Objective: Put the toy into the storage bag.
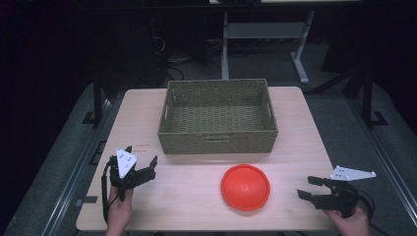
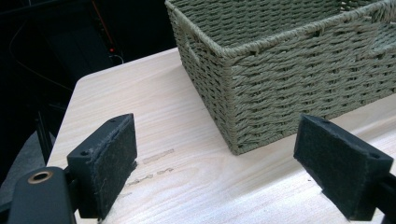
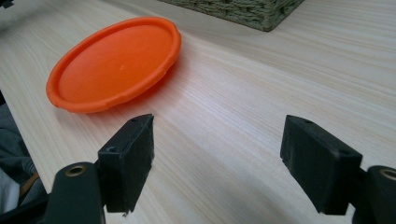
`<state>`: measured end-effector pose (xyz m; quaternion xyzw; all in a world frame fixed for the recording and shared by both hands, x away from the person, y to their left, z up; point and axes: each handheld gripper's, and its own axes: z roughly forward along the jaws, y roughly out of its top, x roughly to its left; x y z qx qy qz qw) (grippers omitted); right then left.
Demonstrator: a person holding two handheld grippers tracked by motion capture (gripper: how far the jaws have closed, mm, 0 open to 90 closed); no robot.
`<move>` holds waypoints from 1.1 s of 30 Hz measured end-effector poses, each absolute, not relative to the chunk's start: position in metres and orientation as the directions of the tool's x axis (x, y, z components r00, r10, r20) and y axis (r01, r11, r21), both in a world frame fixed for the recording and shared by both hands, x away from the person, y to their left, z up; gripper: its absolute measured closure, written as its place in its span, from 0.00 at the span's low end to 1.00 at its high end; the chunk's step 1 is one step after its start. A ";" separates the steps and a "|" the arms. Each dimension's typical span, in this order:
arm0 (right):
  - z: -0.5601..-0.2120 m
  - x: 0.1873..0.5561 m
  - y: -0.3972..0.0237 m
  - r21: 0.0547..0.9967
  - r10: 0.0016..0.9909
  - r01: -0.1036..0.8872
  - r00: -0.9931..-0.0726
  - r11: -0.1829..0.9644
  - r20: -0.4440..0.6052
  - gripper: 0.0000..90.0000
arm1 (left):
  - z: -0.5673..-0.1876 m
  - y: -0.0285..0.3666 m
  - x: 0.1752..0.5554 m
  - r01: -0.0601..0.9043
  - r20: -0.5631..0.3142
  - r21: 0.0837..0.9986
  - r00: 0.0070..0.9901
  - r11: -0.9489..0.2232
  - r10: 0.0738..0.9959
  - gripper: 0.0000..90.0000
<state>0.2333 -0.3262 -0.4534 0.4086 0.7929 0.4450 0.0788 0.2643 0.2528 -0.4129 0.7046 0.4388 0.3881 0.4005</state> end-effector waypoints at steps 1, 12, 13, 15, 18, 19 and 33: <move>-0.453 0.234 -0.325 0.765 0.718 0.580 -0.655 0.279 0.236 0.28 | -0.414 0.252 0.265 0.311 0.199 0.902 0.321 -0.301 0.926 0.14; -0.447 0.243 -0.311 0.765 0.695 0.559 -0.687 0.319 0.212 0.27 | -0.415 0.253 0.263 0.310 0.202 0.899 0.332 -0.309 0.921 0.14; -0.446 0.245 -0.309 0.769 0.689 0.554 -0.693 0.319 0.213 0.26 | -0.415 0.253 0.264 0.311 0.199 0.900 0.330 -0.305 0.923 0.14; -0.442 0.249 -0.303 0.772 0.667 0.551 -0.708 0.316 0.233 0.25 | -0.415 0.253 0.264 0.310 0.201 0.900 0.329 -0.307 0.923 0.14; -0.439 0.253 -0.300 0.768 0.656 0.554 -0.715 0.321 0.242 0.25 | -0.415 0.254 0.264 0.314 0.203 0.898 0.326 -0.308 0.923 0.14; -0.438 0.254 -0.298 0.766 0.653 0.557 -0.716 0.320 0.248 0.25 | -0.415 0.255 0.264 0.316 0.204 0.897 0.324 -0.309 0.924 0.14; -0.419 0.286 -0.254 0.697 0.600 0.575 -0.758 0.429 0.256 0.26 | -0.414 0.256 0.263 0.312 0.205 0.898 0.324 -0.309 0.924 0.14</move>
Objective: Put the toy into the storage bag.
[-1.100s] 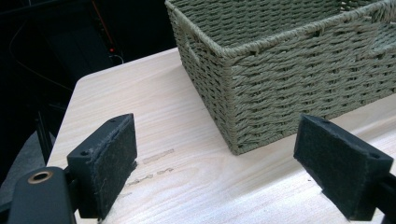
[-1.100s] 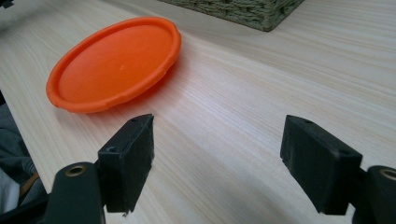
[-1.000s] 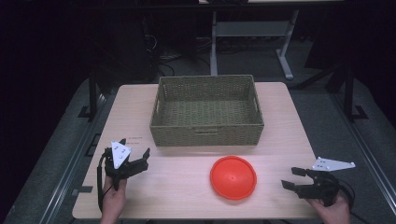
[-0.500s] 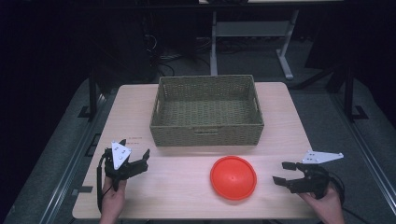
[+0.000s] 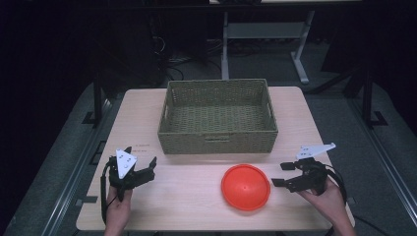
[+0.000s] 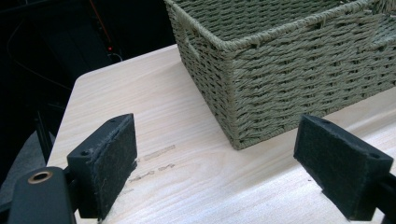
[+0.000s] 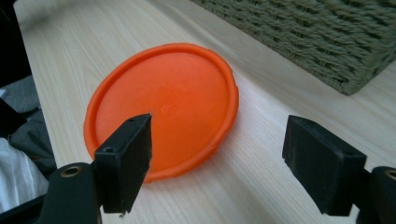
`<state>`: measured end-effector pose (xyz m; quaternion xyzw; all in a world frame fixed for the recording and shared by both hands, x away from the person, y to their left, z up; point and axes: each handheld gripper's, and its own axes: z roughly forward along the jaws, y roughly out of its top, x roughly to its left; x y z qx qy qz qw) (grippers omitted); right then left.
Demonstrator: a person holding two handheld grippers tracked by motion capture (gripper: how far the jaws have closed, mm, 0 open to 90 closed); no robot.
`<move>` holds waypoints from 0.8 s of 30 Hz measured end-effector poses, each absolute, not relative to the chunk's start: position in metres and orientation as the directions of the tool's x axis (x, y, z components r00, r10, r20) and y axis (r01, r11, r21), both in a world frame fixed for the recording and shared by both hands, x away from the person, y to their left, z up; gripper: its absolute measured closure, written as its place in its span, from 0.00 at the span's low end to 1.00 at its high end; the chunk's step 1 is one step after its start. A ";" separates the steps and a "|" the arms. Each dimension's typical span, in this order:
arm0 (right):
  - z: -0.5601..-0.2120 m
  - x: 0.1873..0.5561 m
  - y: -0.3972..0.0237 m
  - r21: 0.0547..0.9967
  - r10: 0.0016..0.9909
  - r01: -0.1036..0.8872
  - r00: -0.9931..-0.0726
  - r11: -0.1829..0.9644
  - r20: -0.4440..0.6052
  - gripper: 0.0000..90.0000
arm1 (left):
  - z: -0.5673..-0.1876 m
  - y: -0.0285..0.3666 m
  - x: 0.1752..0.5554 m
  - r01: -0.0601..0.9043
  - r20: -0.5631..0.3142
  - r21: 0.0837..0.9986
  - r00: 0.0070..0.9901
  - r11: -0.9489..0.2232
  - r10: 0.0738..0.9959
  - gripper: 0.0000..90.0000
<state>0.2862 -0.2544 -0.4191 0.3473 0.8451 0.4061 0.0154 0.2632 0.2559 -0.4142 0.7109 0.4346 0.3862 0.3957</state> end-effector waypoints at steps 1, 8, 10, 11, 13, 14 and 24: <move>-0.419 0.286 -0.254 0.697 0.600 0.575 -0.758 0.429 0.256 0.26 | -0.414 0.256 0.263 0.312 0.205 0.898 0.324 -0.309 0.924 0.14; -0.418 0.298 -0.240 0.664 0.591 0.584 -0.765 0.466 0.258 0.28 | -0.414 0.256 0.263 0.314 0.202 0.899 0.323 -0.306 0.925 0.14; -0.418 0.301 -0.237 0.651 0.594 0.596 -0.759 0.470 0.267 0.28 | -0.414 0.256 0.263 0.312 0.205 0.898 0.325 -0.309 0.923 0.14; -0.419 0.302 -0.236 0.646 0.597 0.599 -0.757 0.473 0.266 0.28 | -0.414 0.256 0.263 0.311 0.205 0.899 0.326 -0.309 0.923 0.14; -0.419 0.305 -0.233 0.636 0.600 0.603 -0.756 0.482 0.262 0.30 | -0.414 0.255 0.263 0.311 0.207 0.898 0.327 -0.312 0.922 0.14; -0.419 0.305 -0.232 0.631 0.603 0.606 -0.754 0.485 0.260 0.31 | -0.414 0.255 0.263 0.314 0.208 0.896 0.328 -0.314 0.921 0.14; -0.427 0.313 -0.222 0.587 0.618 0.631 -0.741 0.506 0.263 0.35 | -0.415 0.253 0.263 0.309 0.212 0.896 0.333 -0.319 0.919 0.14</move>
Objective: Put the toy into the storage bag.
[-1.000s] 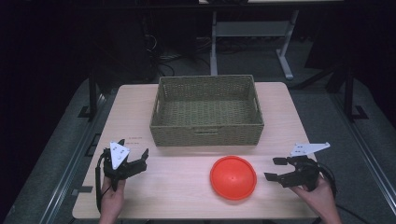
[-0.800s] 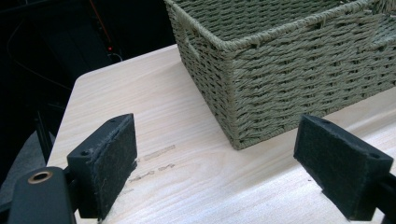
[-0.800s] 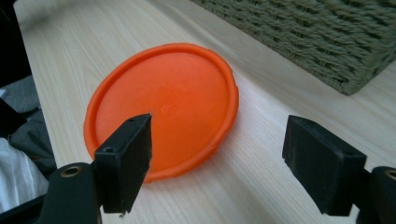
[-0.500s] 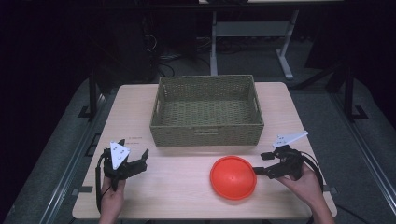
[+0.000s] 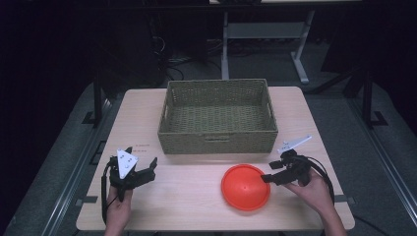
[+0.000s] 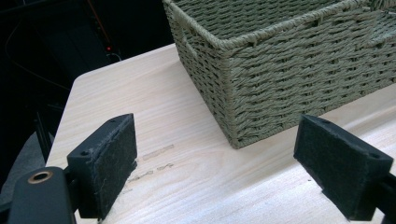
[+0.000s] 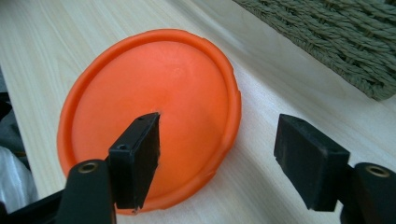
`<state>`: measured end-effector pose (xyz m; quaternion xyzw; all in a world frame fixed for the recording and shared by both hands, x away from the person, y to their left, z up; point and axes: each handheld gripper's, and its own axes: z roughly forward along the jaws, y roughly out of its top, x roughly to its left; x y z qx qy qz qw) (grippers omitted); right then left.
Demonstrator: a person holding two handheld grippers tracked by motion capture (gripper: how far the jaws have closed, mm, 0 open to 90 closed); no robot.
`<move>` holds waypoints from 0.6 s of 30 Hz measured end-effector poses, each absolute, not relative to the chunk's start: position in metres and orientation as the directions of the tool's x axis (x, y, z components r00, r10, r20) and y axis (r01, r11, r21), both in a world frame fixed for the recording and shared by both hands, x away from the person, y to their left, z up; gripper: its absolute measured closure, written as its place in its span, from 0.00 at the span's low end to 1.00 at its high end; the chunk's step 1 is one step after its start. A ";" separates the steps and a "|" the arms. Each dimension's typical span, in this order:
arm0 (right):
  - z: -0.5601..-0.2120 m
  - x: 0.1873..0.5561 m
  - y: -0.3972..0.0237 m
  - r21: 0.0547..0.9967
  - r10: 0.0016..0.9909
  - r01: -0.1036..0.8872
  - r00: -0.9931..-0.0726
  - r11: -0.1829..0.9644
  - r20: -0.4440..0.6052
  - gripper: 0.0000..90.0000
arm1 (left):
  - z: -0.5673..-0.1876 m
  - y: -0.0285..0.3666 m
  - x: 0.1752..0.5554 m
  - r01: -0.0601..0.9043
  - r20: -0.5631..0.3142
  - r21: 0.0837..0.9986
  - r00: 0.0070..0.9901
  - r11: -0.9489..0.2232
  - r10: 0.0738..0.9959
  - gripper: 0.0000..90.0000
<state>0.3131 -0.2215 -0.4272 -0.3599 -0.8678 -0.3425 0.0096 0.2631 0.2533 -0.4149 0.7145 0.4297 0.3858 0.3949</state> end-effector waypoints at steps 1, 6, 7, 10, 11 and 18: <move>-0.428 0.314 -0.220 0.580 0.625 0.639 -0.735 0.505 0.265 0.35 | -0.415 0.253 0.263 0.309 0.216 0.894 0.334 -0.324 0.917 0.14; -0.436 0.320 -0.215 0.559 0.627 0.650 -0.730 0.515 0.272 0.39 | -0.415 0.252 0.263 0.308 0.223 0.892 0.338 -0.331 0.914 0.14; -0.438 0.321 -0.214 0.555 0.627 0.650 -0.730 0.518 0.270 0.40 | -0.415 0.253 0.263 0.308 0.224 0.891 0.338 -0.332 0.914 0.14; -0.442 0.323 -0.212 0.546 0.628 0.654 -0.729 0.523 0.272 0.44 | -0.415 0.253 0.262 0.309 0.222 0.893 0.335 -0.329 0.916 0.14; -0.443 0.324 -0.212 0.543 0.626 0.657 -0.729 0.524 0.277 0.48 | -0.415 0.253 0.262 0.309 0.221 0.893 0.335 -0.328 0.916 0.14; -0.452 0.328 -0.207 0.509 0.617 0.672 -0.726 0.539 0.304 0.58 | -0.415 0.251 0.262 0.305 0.226 0.891 0.340 -0.335 0.913 0.14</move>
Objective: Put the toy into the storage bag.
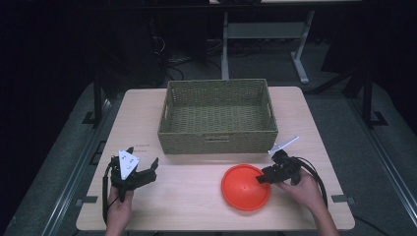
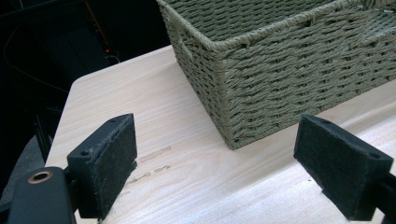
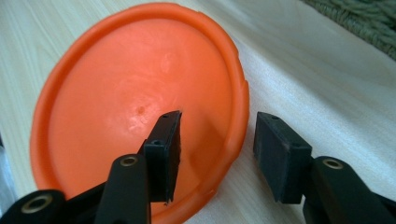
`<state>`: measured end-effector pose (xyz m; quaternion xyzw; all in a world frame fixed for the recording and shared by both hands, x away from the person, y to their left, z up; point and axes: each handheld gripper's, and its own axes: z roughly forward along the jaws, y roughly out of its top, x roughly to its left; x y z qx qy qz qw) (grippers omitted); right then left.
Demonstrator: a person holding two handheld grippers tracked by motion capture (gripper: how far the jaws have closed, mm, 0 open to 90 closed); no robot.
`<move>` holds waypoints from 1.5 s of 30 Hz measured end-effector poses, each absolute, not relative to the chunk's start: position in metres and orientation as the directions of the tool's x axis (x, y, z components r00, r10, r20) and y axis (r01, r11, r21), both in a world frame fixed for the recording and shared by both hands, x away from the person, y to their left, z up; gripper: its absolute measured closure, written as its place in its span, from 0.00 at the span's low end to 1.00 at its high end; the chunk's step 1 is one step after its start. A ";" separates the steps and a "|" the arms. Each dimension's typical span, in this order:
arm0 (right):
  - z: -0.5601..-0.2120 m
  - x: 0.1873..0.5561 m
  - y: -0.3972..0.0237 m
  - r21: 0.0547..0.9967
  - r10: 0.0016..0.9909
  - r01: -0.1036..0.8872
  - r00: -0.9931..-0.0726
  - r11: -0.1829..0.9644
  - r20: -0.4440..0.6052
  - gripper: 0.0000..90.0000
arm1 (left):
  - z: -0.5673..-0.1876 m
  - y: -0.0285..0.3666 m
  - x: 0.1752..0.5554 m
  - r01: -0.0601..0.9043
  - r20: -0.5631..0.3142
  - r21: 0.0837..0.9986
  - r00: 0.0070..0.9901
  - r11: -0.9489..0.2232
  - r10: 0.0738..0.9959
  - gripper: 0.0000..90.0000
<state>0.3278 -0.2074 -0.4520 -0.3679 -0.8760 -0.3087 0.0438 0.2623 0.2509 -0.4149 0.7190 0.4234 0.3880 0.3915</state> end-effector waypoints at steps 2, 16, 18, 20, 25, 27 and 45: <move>-0.454 0.329 -0.207 0.490 0.620 0.677 -0.723 0.549 0.305 0.60 | -0.415 0.250 0.262 0.308 0.226 0.890 0.344 -0.337 0.911 0.14; -0.454 0.330 -0.204 0.495 0.621 0.688 -0.713 0.531 0.325 0.73 | -0.415 0.249 0.262 0.305 0.235 0.888 0.345 -0.345 0.909 0.14; -0.451 0.329 -0.206 0.512 0.624 0.687 -0.711 0.516 0.325 0.79 | -0.415 0.249 0.262 0.306 0.234 0.887 0.344 -0.345 0.909 0.14; -0.448 0.329 -0.209 0.528 0.611 0.690 -0.709 0.495 0.353 0.83 | -0.415 0.250 0.262 0.307 0.233 0.888 0.342 -0.343 0.910 0.14; -0.436 0.327 -0.213 0.555 0.587 0.694 -0.706 0.459 0.396 0.90 | -0.415 0.250 0.262 0.309 0.236 0.886 0.343 -0.346 0.909 0.14; -0.433 0.325 -0.212 0.563 0.584 0.686 -0.713 0.462 0.389 0.90 | -0.415 0.249 0.262 0.309 0.236 0.886 0.343 -0.346 0.909 0.14; -0.379 0.313 -0.208 0.619 0.607 0.640 -0.731 0.455 0.311 0.91 | -0.414 0.252 0.261 0.306 0.225 0.894 0.323 -0.327 0.919 0.14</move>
